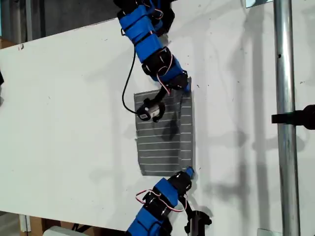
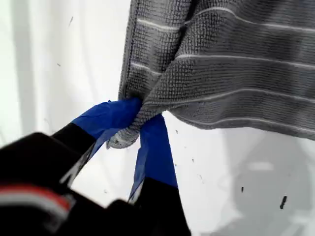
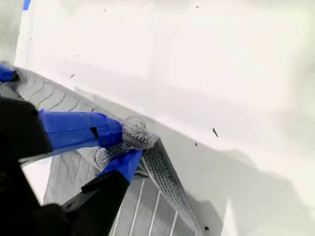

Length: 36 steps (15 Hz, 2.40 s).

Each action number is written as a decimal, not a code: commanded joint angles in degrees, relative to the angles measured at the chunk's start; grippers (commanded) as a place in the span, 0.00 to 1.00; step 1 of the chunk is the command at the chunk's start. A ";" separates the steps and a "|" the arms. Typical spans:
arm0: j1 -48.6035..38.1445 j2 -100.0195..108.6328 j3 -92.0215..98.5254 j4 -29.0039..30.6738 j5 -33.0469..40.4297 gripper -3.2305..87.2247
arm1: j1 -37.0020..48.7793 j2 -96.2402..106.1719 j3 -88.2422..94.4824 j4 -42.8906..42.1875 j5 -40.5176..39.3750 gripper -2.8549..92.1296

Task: Grasp corners of a towel and fold twice.

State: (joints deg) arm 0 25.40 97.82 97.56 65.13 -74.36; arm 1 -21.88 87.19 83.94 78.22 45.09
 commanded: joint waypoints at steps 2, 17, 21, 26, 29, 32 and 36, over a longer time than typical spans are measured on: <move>-14.24 9.32 2.46 6.77 4.57 0.00 | 19.42 6.77 2.81 0.00 -5.01 0.03; -39.02 23.47 23.38 3.34 13.45 0.00 | 35.33 1.23 3.78 -2.46 -18.11 0.03; -34.45 21.53 36.12 -7.91 5.89 0.00 | 31.82 -5.89 7.47 -3.16 -12.83 0.03; -37.88 15.56 37.71 -8.53 3.96 0.15 | 36.83 -15.12 6.24 -3.34 -9.40 0.13; -34.89 24.43 35.24 0.35 2.37 0.31 | 35.07 -9.49 6.15 2.29 -7.03 0.28; -31.82 54.84 39.02 8.26 2.46 0.28 | 32.70 5.27 6.06 9.67 -5.89 0.31; -29.18 94.92 53.00 11.51 0.62 0.22 | 36.21 32.52 22.41 12.66 0.44 0.31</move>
State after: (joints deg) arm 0 -4.83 182.72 149.15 77.52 -73.04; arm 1 12.22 108.98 101.16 90.44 42.80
